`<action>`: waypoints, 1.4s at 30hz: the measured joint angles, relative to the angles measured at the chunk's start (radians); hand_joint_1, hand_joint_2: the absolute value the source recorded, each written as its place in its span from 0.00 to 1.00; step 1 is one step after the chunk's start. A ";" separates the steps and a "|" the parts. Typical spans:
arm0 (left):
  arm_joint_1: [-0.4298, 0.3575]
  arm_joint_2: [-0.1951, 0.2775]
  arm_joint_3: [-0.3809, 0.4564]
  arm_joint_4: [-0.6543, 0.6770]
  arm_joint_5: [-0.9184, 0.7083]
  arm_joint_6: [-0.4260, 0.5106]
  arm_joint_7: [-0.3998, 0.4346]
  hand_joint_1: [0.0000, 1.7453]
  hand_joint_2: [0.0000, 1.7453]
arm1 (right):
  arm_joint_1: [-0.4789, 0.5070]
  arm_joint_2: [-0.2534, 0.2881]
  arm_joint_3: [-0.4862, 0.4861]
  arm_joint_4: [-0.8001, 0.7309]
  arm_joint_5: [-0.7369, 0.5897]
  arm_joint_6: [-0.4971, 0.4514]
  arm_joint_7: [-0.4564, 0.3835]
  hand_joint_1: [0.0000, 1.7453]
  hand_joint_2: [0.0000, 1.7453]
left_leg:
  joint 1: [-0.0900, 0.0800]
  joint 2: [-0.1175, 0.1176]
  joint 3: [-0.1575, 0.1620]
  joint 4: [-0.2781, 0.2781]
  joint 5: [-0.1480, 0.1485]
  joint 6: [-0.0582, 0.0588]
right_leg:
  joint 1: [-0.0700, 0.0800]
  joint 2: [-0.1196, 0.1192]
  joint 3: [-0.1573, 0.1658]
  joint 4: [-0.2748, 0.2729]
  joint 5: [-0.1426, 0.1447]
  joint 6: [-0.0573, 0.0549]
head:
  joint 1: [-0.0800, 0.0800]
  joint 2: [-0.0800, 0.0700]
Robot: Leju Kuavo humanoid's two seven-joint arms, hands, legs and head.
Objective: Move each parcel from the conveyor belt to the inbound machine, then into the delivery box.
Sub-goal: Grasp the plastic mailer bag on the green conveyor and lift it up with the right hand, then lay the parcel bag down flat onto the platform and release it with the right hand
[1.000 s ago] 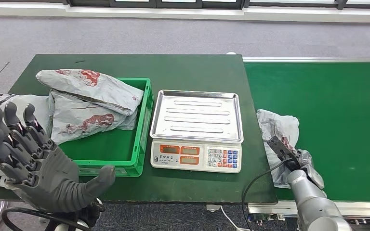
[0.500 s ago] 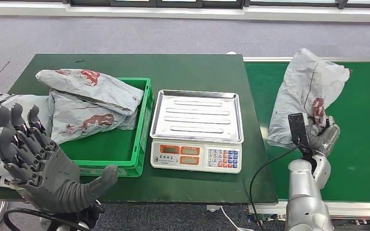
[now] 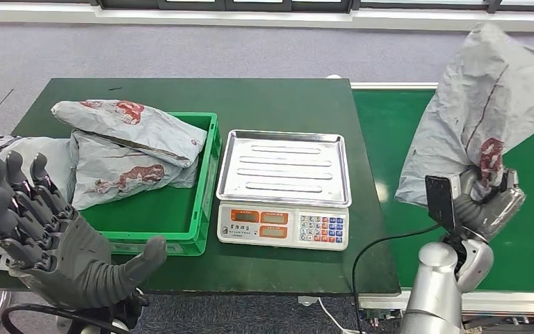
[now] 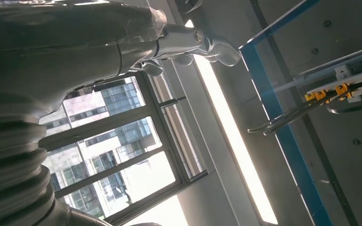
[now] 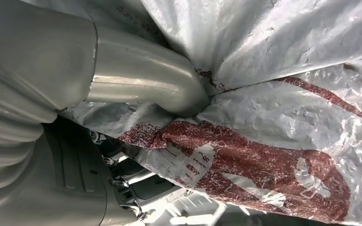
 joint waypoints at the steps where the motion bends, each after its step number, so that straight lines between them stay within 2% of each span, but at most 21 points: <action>1: 0.000 0.000 0.000 0.000 0.000 0.000 0.000 0.00 1.00 | 0.007 0.006 0.008 -0.021 -0.002 0.000 -0.007 1.00 1.00 | 0.000 0.000 0.000 0.000 0.000 0.000 | 0.000 0.000 0.000 0.000 0.000 0.000 | 0.000 0.000; 4: -0.001 0.000 0.000 0.000 0.004 -0.002 0.000 0.00 1.00 | 0.021 0.023 0.046 -0.068 -0.002 0.000 -0.016 1.00 1.00 | 0.000 0.001 0.000 0.000 0.000 0.000 | 0.000 0.001 0.000 0.000 0.000 0.000 | 0.000 0.000; 7: -0.005 0.000 0.000 0.001 0.029 -0.003 -0.004 0.00 1.00 | 0.022 0.037 0.123 -0.070 0.065 0.000 0.014 1.00 1.00 | 0.000 0.002 0.000 0.000 0.000 0.000 | 0.000 0.001 0.000 0.000 0.000 0.000 | 0.000 0.000; 10: -0.011 0.003 -0.001 0.002 0.055 0.004 -0.010 0.00 1.00 | 0.006 0.049 0.231 -0.017 0.140 0.002 0.067 1.00 1.00 | 0.001 0.003 0.001 0.000 0.000 -0.001 | 0.001 0.001 0.000 0.000 0.000 -0.001 | 0.000 0.000; 13: -0.014 0.005 -0.002 0.005 0.059 0.001 -0.012 0.00 1.00 | -0.010 0.057 0.317 0.038 0.147 0.003 0.096 1.00 1.00 | 0.001 0.001 0.000 0.000 0.001 -0.001 | 0.001 0.000 0.000 0.000 0.000 -0.001 | 0.000 0.000; 17: -0.031 0.017 -0.020 0.013 0.086 0.033 -0.012 0.00 1.00 | -0.033 0.063 0.382 0.113 0.133 0.003 0.110 1.00 1.00 | 0.001 0.001 0.000 0.000 0.001 -0.001 | 0.001 0.000 0.000 0.000 0.000 -0.001 | 0.000 0.000; 25: -0.085 0.038 -0.072 0.052 0.112 0.060 -0.013 0.00 1.00 | -0.092 0.069 0.466 0.297 0.097 0.004 0.153 1.00 1.00 | 0.001 0.001 0.000 0.000 0.000 -0.001 | 0.001 0.000 0.000 0.000 0.000 -0.001 | 0.000 0.000; 31: -0.095 0.041 -0.082 0.067 0.112 0.060 -0.013 0.00 1.00 | -0.100 0.069 0.524 0.334 0.088 0.019 0.197 1.00 1.00 | 0.001 0.001 0.000 0.000 0.000 -0.001 | 0.001 0.000 -0.001 0.000 0.000 -0.001 | 0.000 0.000; 36: -0.098 0.042 -0.086 0.072 0.121 0.040 -0.013 0.00 1.00 | -0.122 0.069 0.541 0.388 0.076 0.007 0.188 1.00 1.00 | 0.001 0.001 0.000 0.000 0.000 -0.001 | 0.001 0.001 -0.001 0.000 0.000 -0.001 | 0.000 0.000; 42: -0.098 0.043 -0.101 0.073 0.125 0.046 -0.014 0.00 1.00 | -0.163 0.069 0.541 0.490 0.104 0.006 0.220 1.00 1.00 | 0.001 0.001 0.000 0.000 0.000 -0.001 | 0.001 0.000 -0.001 0.000 0.000 -0.001 | 0.000 0.000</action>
